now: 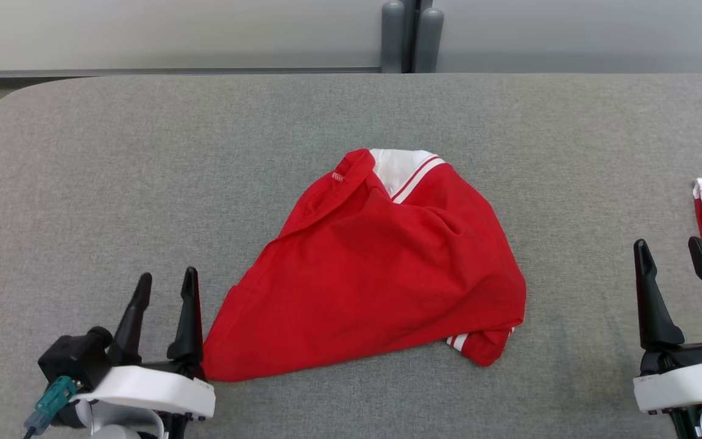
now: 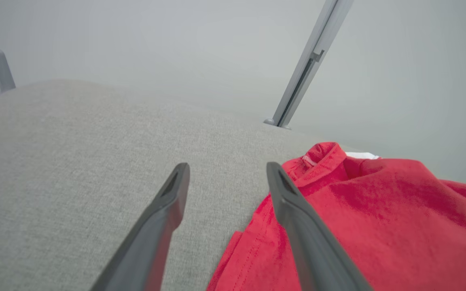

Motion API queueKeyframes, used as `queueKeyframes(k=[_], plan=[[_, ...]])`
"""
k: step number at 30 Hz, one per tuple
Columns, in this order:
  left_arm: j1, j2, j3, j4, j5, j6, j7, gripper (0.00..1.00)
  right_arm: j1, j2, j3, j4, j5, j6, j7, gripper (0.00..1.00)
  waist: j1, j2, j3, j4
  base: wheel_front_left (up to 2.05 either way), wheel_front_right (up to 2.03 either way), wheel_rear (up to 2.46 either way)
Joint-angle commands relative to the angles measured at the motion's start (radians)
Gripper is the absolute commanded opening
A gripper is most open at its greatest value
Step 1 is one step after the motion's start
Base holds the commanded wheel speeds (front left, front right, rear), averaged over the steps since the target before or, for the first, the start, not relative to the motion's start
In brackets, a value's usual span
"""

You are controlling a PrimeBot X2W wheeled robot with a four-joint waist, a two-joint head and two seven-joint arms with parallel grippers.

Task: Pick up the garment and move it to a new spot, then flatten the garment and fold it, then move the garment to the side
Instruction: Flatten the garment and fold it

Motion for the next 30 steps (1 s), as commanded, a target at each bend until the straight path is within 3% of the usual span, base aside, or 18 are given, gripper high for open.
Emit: queueKeyframes(k=[1,12,30], plan=[[-0.02,0.008,0.016,-0.019,0.018,0.001,-0.01,1.0,0.0,-0.005,-0.002,-0.006,-0.009,0.0,0.004,1.0,0.0,0.0,-0.012,-0.011,0.0,0.0,0.0],[-0.017,0.033,0.075,-0.139,0.251,0.004,-0.02,1.0,0.034,-0.005,0.016,-0.004,-0.015,0.0,0.02,1.0,0.0,0.0,-0.097,-0.062,0.0,0.0,0.0],[-0.003,0.039,0.056,-0.119,0.257,0.009,-0.011,1.0,0.052,-0.008,0.027,-0.022,-0.024,0.0,0.034,1.0,0.0,0.0,-0.096,-0.064,0.0,0.0,0.0]])
